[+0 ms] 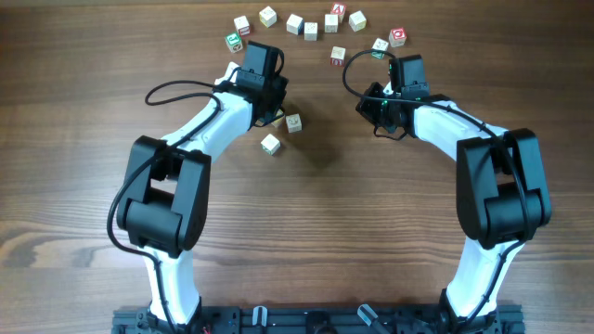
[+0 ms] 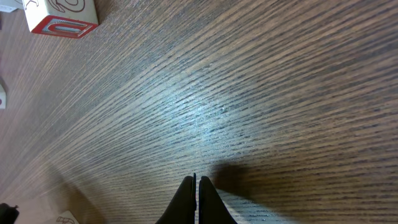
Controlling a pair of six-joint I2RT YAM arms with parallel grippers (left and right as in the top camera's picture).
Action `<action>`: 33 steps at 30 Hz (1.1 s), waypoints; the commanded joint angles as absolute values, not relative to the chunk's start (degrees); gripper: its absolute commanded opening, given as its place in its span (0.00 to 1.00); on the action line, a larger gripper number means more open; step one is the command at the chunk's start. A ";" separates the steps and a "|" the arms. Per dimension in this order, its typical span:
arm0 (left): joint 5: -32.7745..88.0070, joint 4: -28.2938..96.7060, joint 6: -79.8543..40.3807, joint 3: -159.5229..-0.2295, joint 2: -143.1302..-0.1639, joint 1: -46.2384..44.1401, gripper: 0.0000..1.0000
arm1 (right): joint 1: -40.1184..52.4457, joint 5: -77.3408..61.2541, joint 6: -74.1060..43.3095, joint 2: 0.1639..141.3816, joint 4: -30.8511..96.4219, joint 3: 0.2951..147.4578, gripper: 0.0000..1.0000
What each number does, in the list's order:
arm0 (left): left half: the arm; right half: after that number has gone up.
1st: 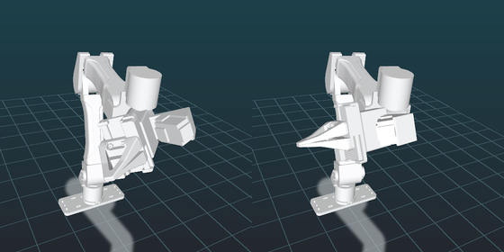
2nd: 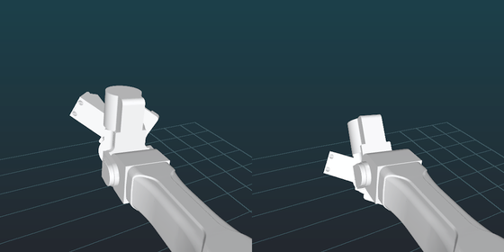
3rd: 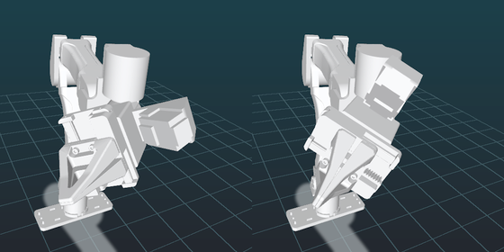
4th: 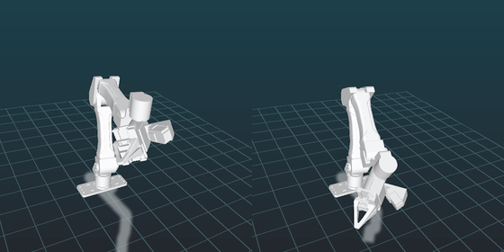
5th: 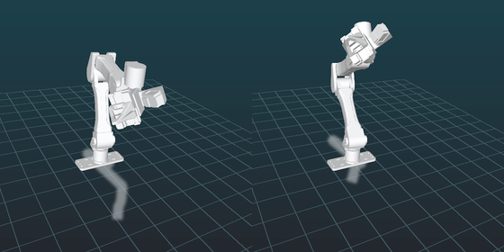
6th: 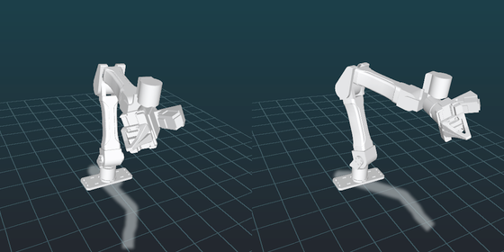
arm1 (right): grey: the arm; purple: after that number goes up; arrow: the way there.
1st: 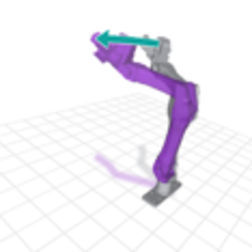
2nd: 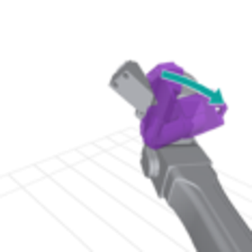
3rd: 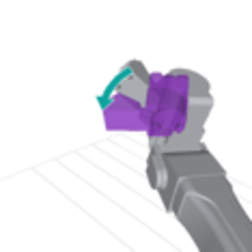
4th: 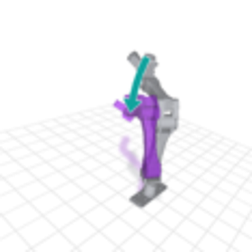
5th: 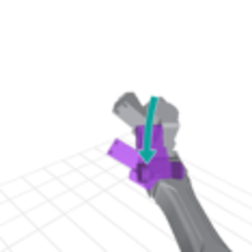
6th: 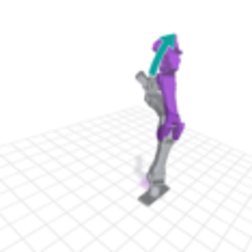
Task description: Form a circle
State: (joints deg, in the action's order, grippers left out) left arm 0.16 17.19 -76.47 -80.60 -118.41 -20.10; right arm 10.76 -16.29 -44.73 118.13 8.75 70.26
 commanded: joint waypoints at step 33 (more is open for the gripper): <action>0.47 20.75 -77.43 -81.41 -120.03 -21.28 0.04 | 10.41 -16.32 -44.93 116.66 9.15 70.26 0.04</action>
